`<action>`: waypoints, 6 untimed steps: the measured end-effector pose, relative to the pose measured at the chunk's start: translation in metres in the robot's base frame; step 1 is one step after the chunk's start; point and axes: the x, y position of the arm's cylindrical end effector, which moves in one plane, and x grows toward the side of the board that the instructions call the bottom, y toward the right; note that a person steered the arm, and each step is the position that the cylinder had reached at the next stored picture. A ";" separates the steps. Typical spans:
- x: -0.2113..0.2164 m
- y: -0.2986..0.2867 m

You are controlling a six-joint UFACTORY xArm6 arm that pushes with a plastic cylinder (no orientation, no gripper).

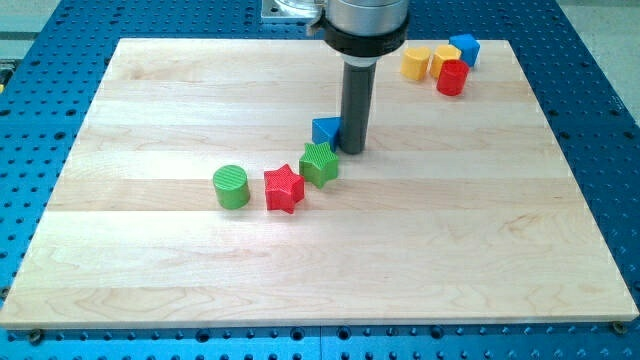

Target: Place your arm at the top right corner of the board

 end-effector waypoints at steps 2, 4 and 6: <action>-0.011 0.132; -0.118 0.221; -0.202 0.222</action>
